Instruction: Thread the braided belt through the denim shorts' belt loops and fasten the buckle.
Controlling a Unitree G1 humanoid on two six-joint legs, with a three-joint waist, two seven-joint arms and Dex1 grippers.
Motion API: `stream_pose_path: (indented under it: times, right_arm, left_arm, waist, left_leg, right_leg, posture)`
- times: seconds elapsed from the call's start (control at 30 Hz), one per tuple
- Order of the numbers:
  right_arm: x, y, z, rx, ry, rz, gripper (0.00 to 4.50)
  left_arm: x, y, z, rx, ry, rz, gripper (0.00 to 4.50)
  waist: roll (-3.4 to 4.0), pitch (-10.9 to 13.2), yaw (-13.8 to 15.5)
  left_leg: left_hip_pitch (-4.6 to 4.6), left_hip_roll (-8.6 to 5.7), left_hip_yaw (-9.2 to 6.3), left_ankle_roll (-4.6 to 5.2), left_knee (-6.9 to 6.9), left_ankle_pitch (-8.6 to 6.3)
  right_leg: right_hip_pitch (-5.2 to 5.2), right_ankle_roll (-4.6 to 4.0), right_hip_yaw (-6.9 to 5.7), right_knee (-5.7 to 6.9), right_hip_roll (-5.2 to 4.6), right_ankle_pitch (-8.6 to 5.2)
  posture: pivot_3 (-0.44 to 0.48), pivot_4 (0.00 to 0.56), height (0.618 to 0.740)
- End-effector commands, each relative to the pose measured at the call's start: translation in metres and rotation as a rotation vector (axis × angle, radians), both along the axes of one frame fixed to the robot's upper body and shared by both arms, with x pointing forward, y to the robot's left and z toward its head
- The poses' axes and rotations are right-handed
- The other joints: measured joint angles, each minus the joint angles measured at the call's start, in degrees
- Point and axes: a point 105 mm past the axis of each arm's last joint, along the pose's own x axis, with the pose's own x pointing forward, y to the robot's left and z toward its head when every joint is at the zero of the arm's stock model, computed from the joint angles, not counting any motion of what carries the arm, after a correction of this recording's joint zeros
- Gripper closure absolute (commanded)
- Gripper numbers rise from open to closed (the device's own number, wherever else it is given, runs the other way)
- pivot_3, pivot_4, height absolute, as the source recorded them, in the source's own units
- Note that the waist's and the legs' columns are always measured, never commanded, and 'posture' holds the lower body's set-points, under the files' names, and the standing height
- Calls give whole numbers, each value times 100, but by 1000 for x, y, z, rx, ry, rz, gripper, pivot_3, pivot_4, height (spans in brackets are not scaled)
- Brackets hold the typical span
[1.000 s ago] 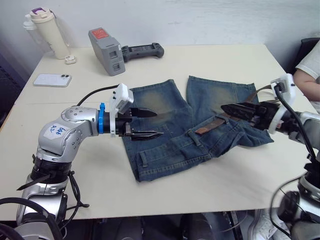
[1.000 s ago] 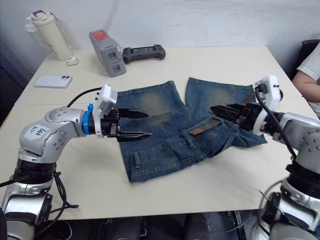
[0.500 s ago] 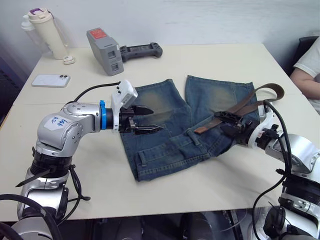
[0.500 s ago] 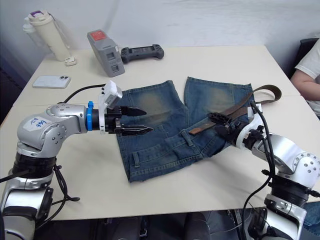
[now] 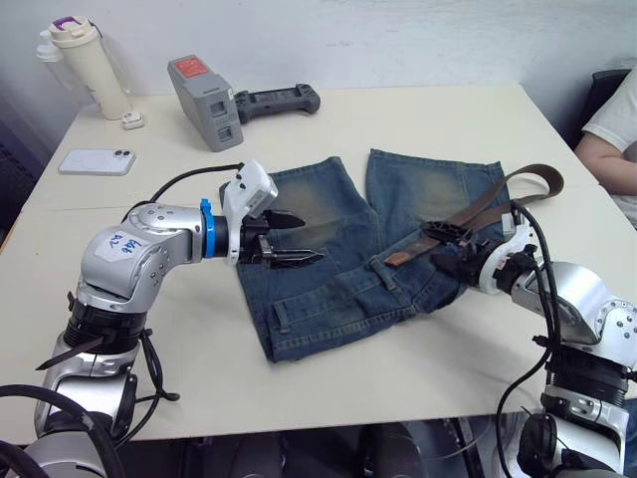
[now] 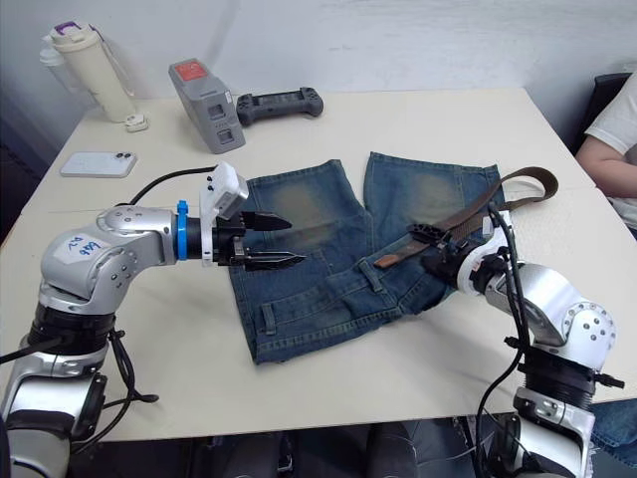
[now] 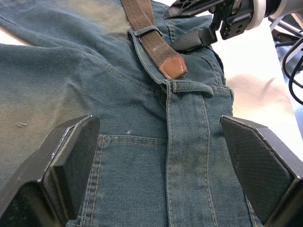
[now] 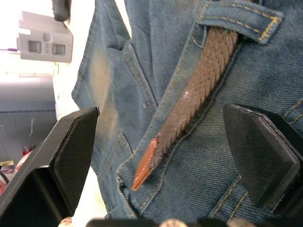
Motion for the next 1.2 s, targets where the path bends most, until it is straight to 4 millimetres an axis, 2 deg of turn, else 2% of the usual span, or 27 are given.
stream_pose_path:
  times: [0.03, 0.4, 0.73, 0.83, 0.97, 1.0, 1.03, 1.1, 1.2]
  right_arm:
    - [3, -2, 9, 40, -28, -6, 29]
    - [19, -4, 17, 87, -47, -20, 29]
    - [37, 1, -16, 82, 11, -31, 29]
    - [38, -2, -21, 93, 18, -46, 854]
    - [35, -2, -23, 106, 16, -47, 2845]
    - [34, -2, -21, 114, 9, -46, 3124]
    - [32, -2, -18, 121, 0, -45, 3680]
    - [31, -3, -11, 145, -21, -50, 4445]
    - [29, -3, 4, 198, -64, -56, 4445]
  left_arm:
    - [0, 1, 12, 14, -57, -4, 0]
    - [2, 3, 12, 20, -57, 9, 0]
    - [4, 3, 11, 32, -68, 14, 0]
    - [2, 3, 10, 36, -67, 14, 0]
    - [2, 4, 9, 39, -68, 18, 0]
    - [2, 5, 9, 40, -67, 19, 0]
    - [2, 5, 8, 41, -66, 19, 0]
    - [3, 5, 7, 42, -65, 19, 0]
    - [4, 3, 6, 42, -66, 16, 0]
  waist:
    - [0, 0, -1]
    - [0, 0, -1]
    - [-4, -3, 0]
    - [-11, -6, -2]
    - [-11, -6, -4]
    - [-10, -6, -5]
    - [-10, -6, -5]
    - [-11, -6, 2]
    - [-11, -6, 5]
  left_leg:
    - [0, 0, 0, 0, 0, 0]
    - [0, 0, 3, 0, 0, 0]
    - [1, 1, 6, 0, -1, 0]
    - [2, 1, 5, 0, -1, 0]
    - [2, 2, 6, 0, -1, 0]
    - [2, 2, 5, 0, -2, 0]
    - [2, 2, 6, 0, -2, 0]
    - [2, 2, 6, 0, -2, 0]
    - [1, 1, 4, 0, -1, 0]
  right_leg:
    - [0, 0, 0, 0, 0, 0]
    - [-2, 0, 2, -1, 0, 0]
    - [-2, 0, 2, -1, 0, 0]
    - [-1, 0, 2, -1, 0, 0]
    - [-1, 0, 2, -1, 0, 0]
    - [-1, 0, 2, -1, 0, 0]
    - [-1, 0, 2, -1, 0, 0]
    - [-1, 0, 2, -1, 0, 0]
    - [-1, 0, 3, -1, 0, 0]
  posture:
    - [0, 150, 650]
    - [0, 150, 650]
    - [0, 150, 650]
    - [0, 150, 650]
    - [0, 150, 650]
    - [0, 150, 650]
    - [0, 150, 650]
    - [0, 150, 650]
    - [0, 150, 650]
